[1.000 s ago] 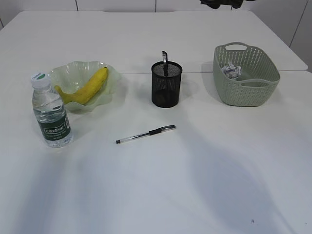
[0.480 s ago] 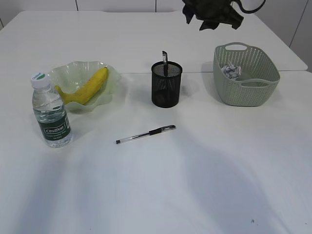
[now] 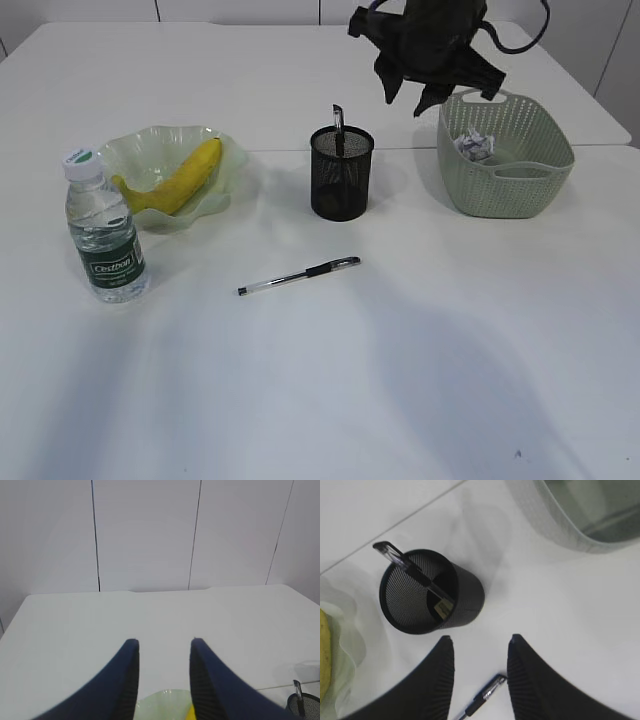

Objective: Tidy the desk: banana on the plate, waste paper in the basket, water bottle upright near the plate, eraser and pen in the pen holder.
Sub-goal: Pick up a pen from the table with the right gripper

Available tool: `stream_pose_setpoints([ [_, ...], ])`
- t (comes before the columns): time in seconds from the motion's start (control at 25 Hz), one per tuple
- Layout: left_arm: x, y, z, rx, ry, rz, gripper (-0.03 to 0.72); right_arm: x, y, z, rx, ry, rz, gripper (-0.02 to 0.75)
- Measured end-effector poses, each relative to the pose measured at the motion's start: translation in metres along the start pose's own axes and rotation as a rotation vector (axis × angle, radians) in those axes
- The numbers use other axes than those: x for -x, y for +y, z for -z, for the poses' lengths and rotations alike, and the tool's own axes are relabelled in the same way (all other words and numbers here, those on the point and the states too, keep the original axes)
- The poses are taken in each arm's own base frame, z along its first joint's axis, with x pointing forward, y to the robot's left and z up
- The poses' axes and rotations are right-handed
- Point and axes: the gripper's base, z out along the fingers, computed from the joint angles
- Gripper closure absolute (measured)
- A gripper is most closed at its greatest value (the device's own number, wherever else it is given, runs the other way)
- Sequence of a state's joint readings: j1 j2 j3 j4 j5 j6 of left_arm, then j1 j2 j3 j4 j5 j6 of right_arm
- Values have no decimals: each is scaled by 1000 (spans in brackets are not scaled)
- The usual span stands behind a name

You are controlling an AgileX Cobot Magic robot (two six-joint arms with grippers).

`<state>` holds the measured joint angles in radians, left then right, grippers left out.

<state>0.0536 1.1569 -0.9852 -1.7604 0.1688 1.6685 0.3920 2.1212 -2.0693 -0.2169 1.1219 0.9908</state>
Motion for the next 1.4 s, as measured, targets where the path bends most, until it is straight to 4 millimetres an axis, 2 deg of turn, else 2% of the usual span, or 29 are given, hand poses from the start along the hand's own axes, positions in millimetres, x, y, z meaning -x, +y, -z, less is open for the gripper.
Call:
stream_pose_setpoints([
  [0.2, 0, 0, 0, 0, 0, 0, 449, -7, 0, 0, -2, 80, -53, 468],
  [0.4, 0, 0, 0, -2, 0, 0, 449, -11, -2, -2, -44, 120, -204, 468],
  [0.52, 0, 0, 0, -2, 0, 0, 449, -18, -1, -12, -60, 176, -284, 468],
  [0.76, 0, 0, 0, -2, 0, 2, 449, -40, 6, -49, -95, 306, -356, 468],
  [1.04, 0, 0, 0, -2, 0, 2, 449, -57, 14, -60, -127, 325, -400, 468],
  [1.4, 0, 0, 0, 0, 0, 2, 449, -81, 19, -85, -187, 355, -408, 468],
])
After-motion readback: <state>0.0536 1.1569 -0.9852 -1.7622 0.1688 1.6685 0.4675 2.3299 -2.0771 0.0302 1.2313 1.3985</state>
